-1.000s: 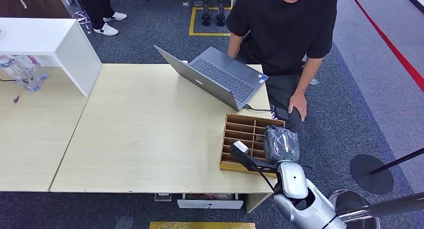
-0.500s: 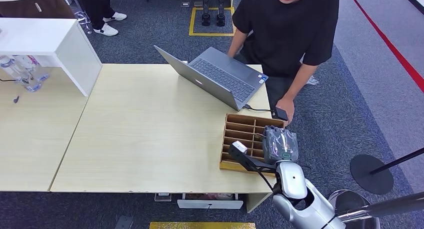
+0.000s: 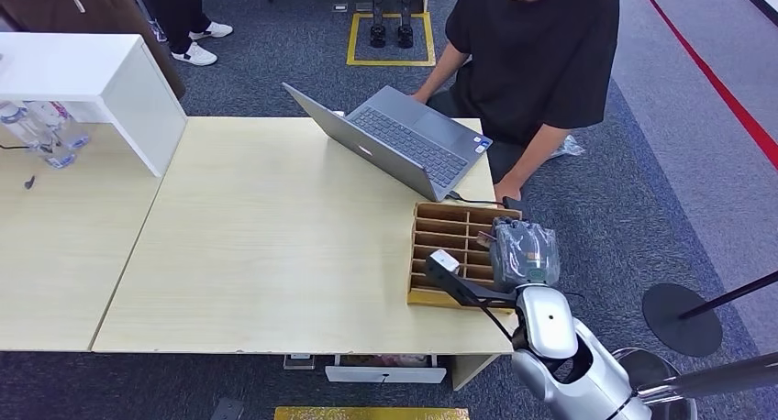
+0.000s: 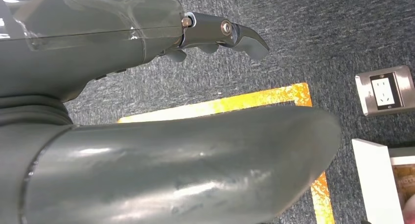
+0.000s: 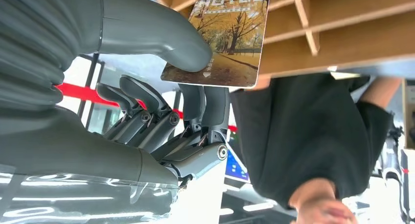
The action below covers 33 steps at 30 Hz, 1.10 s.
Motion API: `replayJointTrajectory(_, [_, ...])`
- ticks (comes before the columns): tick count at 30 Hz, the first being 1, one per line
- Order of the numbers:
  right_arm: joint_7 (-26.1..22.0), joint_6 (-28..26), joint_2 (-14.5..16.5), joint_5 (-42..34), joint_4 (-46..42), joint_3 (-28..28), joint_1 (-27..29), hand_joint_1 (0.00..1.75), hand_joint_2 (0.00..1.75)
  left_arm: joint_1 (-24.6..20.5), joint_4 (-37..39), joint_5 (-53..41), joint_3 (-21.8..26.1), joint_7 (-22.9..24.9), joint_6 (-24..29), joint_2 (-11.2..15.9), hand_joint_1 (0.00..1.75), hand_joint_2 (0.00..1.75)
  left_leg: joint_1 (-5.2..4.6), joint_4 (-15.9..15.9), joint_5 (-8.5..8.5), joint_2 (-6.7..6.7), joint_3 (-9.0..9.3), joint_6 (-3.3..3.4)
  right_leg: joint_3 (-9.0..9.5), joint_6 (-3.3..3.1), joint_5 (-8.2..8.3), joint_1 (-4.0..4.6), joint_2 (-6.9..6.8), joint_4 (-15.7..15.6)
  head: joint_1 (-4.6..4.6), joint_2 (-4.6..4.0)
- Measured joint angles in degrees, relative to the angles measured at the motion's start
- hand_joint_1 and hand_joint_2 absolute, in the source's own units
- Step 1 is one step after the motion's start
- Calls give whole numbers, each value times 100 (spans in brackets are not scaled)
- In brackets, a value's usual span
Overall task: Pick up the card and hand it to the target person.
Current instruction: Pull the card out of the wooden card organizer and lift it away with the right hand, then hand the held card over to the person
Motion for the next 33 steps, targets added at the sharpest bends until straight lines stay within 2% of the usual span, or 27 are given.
replayJointTrajectory(11, [2, 463, -440, 125, -1284, -111, -187, 158, 175, 57, 0, -2, 1, -36, 28, 8, 0, 0, 0, 0, 0, 0, 0, 0, 0, 0, 0, 0, 1, 0, 1, 0])
replayJointTrajectory(16, [1, 475, -546, 115, -1672, -112, -246, 163, 175, 63, 0, -1, 1, -51, 32, 10, 0, 0, 0, 0, 0, 0, 0, 0, 0, 0, 0, 0, 0, 0, 1, 0])
replayJointTrajectory(22, [2, 263, -626, -243, -1839, -231, -309, 168, 175, 60, 0, -2, 1, -72, 23, 9, 0, 0, 0, 0, 0, 0, -1, 0, 0, 0, 0, 0, 0, 0, 0, 0])
replayJointTrajectory(25, [1, 107, -702, -583, -1810, -338, -355, 164, 175, 50, 0, -2, 1, -44, 14, 4, 0, 0, 0, 1, 0, 0, -1, 0, 0, 0, 0, 0, 0, 0, 1, 0])
replayJointTrajectory(29, [1, -198, -822, -824, -1651, -507, -423, 172, 175, 28, 0, -2, -7, 11, -6, 4, 0, 0, 0, 1, 0, 0, -1, 0, 0, 0, 0, 0, 0, 0, 0, 0])
replayJointTrajectory(33, [2, -381, -949, -835, -1360, -690, -481, 174, 175, -4, 0, -2, -52, 28, -15, 1, 0, 0, 0, 2, 0, 0, -1, 0, 0, 0, 0, 0, 0, 0, 0, 0])
